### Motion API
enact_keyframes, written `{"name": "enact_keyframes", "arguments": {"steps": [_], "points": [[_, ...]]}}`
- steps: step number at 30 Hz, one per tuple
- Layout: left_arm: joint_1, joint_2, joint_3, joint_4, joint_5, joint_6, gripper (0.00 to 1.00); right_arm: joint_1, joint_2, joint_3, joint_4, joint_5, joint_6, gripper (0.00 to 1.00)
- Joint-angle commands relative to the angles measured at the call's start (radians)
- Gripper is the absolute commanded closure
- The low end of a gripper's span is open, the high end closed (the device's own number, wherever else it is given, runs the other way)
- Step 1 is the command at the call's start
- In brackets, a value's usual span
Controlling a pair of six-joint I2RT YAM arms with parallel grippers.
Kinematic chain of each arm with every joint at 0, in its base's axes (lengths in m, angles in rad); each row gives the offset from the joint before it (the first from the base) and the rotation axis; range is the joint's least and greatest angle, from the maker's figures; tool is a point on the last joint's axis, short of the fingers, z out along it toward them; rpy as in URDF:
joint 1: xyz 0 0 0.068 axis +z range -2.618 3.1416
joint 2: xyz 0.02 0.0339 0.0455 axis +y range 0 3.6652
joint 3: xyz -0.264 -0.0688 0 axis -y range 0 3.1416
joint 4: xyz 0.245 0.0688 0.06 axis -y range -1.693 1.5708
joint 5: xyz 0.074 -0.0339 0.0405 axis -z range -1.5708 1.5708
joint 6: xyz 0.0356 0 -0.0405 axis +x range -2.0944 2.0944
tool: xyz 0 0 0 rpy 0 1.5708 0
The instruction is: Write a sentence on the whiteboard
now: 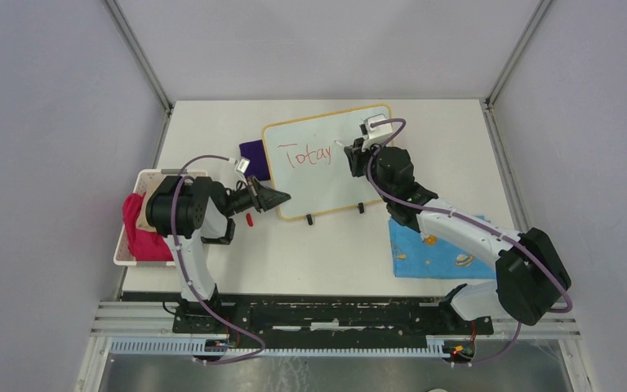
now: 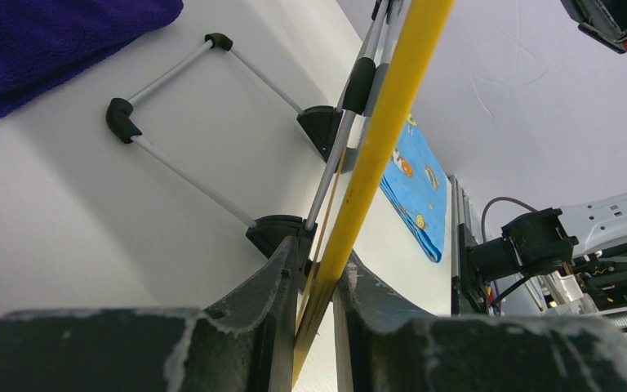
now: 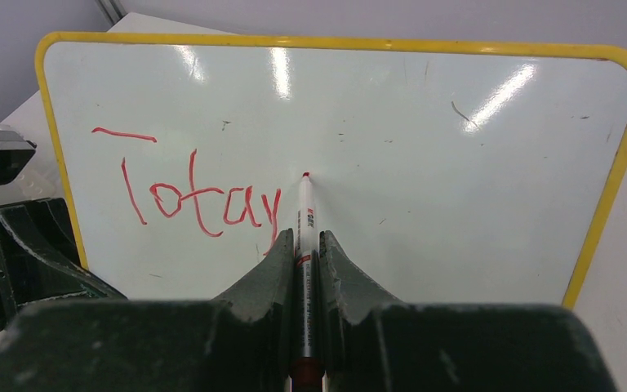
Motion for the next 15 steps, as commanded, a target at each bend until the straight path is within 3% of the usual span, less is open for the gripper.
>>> {"name": "enact_keyframes", "arguments": {"steps": [1,15], "points": [[0.001,0.033,0.003,0.151,-0.054,-0.032,0.98,-0.006,-0.026,-0.027,0.036,-0.018,0.022,1.00],[0.000,0.032,0.002,0.151,-0.053,-0.031,0.98,-0.009,-0.133,-0.049,0.032,0.035,0.010,1.00]]}}
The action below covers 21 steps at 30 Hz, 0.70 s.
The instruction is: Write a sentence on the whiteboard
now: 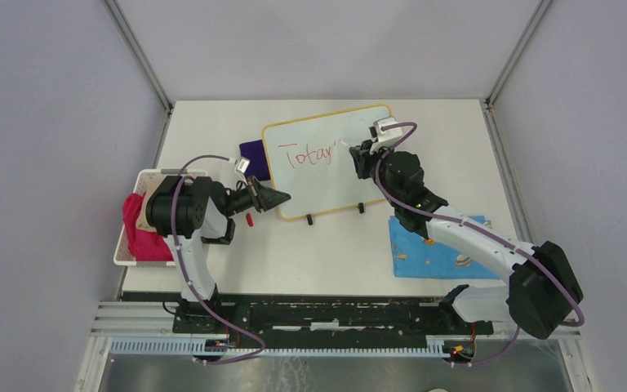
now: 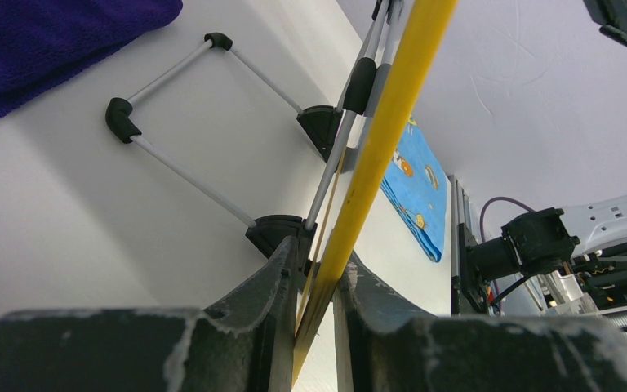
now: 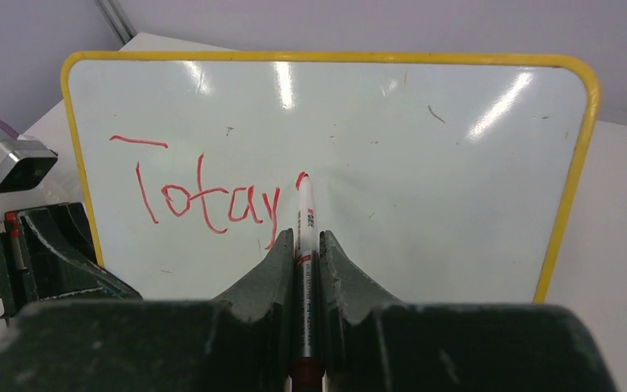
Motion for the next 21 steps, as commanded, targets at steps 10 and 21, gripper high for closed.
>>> {"name": "enact_keyframes", "arguments": {"steps": [10,21], "points": [[0.000,0.032,0.002,0.150,-0.054,-0.031,0.98,-0.019,-0.007,0.034,-0.027,0.073,-0.018,1.00],[0.000,0.035,0.005,0.151,-0.052,-0.036,0.98,-0.021,0.022,0.047,-0.008,0.058,-0.022,1.00]]}}
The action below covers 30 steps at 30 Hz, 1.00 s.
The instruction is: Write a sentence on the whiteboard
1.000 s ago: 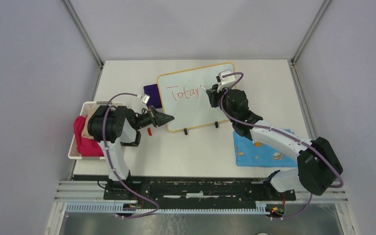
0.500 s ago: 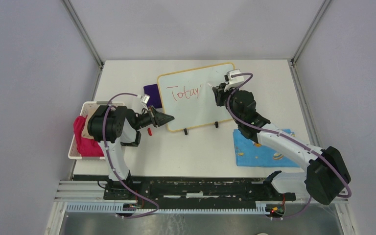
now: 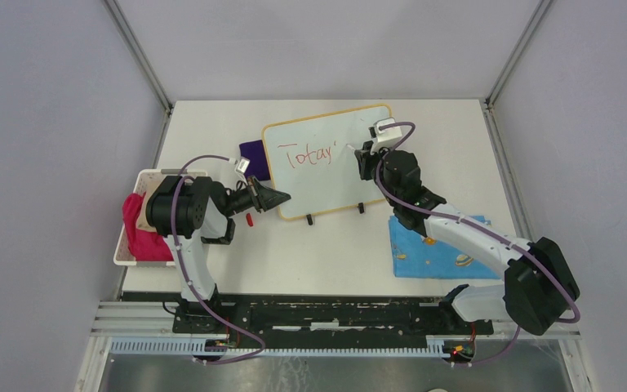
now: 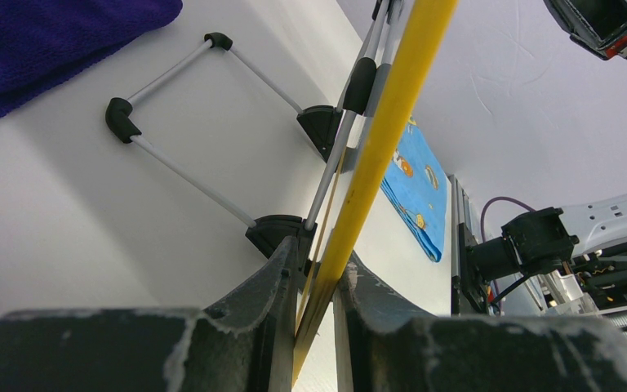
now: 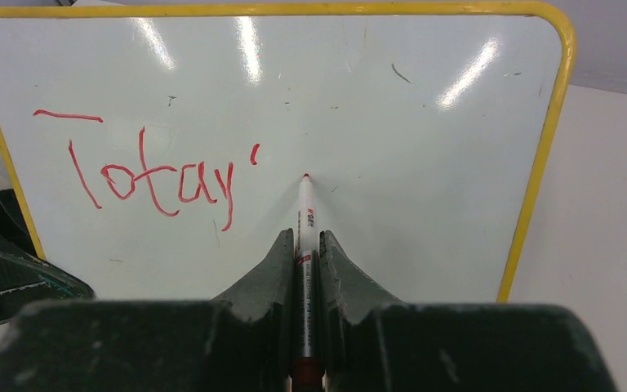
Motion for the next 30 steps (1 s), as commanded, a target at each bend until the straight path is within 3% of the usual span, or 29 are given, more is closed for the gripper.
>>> {"name": "enact_keyframes", "arguments": {"steps": [1,16,30], "points": [[0.000,0.035,0.005,0.151,-0.052,-0.036,0.98,-0.003,0.010,0.049,0.041,-0.003,-0.012,1.00],[0.001,0.035,0.005,0.151,-0.052,-0.036,0.98,-0.003,0.029,0.039,0.043,-0.082,0.003,1.00],[-0.001,0.033,0.002,0.151,-0.052,-0.036,0.98,-0.003,-0.004,0.003,-0.004,-0.015,-0.002,1.00]]}}
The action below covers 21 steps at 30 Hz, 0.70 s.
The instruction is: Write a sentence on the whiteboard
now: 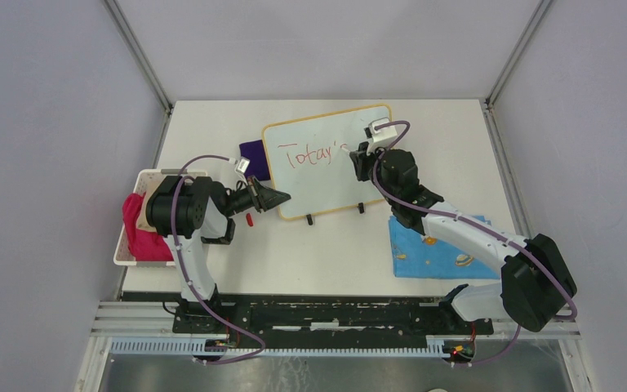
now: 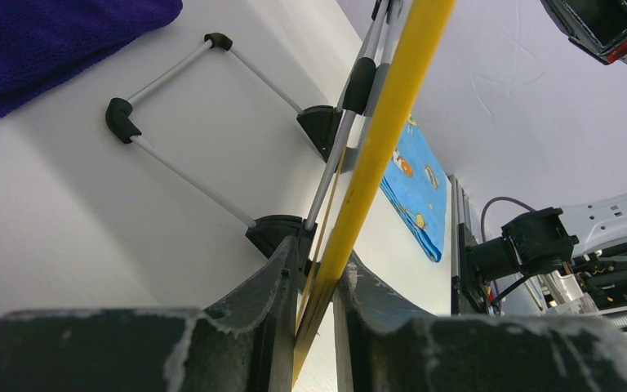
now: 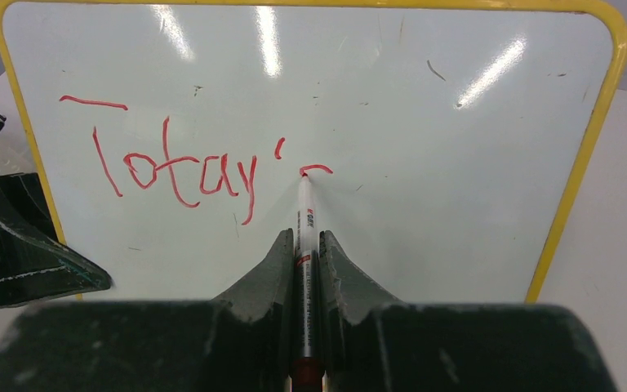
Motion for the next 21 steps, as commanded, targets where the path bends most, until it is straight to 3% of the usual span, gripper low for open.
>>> {"name": "enact_keyframes", "arguments": {"steps": [1,21], "points": [[-0.002,0.033,0.003,0.151,-0.052,-0.036,0.98,-0.005,-0.027,-0.011,0.002,0.052,-0.004,1.00],[-0.003,0.033,0.002,0.151,-0.050,-0.036,0.98,-0.012,-0.058,-0.044,-0.030,0.076,-0.011,1.00]]}}
